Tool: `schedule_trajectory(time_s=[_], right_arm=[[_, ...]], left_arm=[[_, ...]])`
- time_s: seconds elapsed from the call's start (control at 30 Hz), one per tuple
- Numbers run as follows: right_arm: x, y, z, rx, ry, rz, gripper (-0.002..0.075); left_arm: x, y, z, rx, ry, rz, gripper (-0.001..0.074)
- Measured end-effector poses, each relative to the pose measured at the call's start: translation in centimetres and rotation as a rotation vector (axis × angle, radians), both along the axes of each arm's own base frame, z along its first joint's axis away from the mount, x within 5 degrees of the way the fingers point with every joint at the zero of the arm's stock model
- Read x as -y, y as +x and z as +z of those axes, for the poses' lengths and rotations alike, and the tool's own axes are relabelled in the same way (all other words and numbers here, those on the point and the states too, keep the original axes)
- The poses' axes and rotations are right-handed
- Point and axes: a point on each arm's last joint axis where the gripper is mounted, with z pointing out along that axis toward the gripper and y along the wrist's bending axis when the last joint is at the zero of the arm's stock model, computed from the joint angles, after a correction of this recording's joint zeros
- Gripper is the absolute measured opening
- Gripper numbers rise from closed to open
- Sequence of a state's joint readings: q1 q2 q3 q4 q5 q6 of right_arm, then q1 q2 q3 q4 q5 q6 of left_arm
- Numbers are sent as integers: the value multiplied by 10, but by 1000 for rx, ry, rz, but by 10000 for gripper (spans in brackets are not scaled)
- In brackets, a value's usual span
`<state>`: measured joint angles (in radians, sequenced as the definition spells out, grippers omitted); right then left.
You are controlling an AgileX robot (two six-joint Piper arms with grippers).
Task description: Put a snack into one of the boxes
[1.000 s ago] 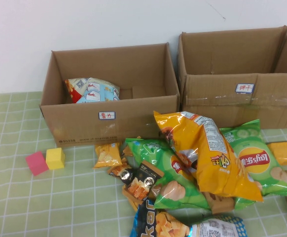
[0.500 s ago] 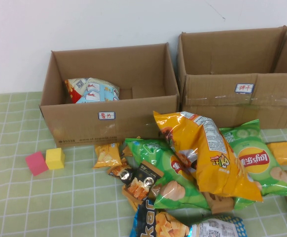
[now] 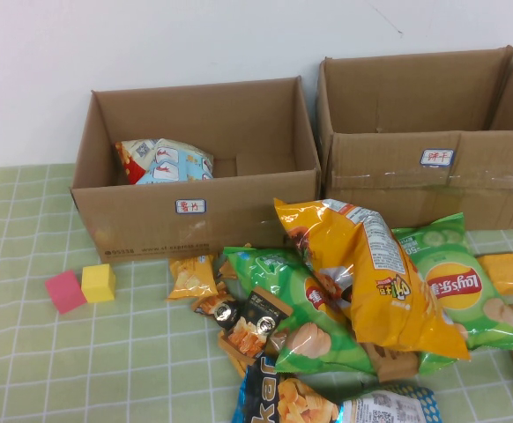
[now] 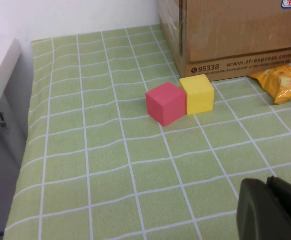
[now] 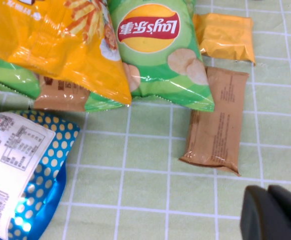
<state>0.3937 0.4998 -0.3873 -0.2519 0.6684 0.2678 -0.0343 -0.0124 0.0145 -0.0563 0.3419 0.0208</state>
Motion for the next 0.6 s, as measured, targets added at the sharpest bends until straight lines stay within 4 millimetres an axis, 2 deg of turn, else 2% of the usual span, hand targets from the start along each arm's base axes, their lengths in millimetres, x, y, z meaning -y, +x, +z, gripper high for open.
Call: schedule_trajectory(time_s=[0.23, 0.33, 0.47, 0.6], right_arm=[[0, 0, 0, 3, -1, 0, -2], [5, -6, 5, 57, 0, -9, -2], [18, -20, 11, 239, -17, -75, -2], [26, -32, 3, 452, 50, -195, -2]], left_arm=[[0, 0, 0, 2, 0, 0, -1], [0, 0, 0, 2, 0, 0, -1], [0, 0, 0, 2, 4, -1, -1], [0, 0, 0, 2, 3, -1, -2]])
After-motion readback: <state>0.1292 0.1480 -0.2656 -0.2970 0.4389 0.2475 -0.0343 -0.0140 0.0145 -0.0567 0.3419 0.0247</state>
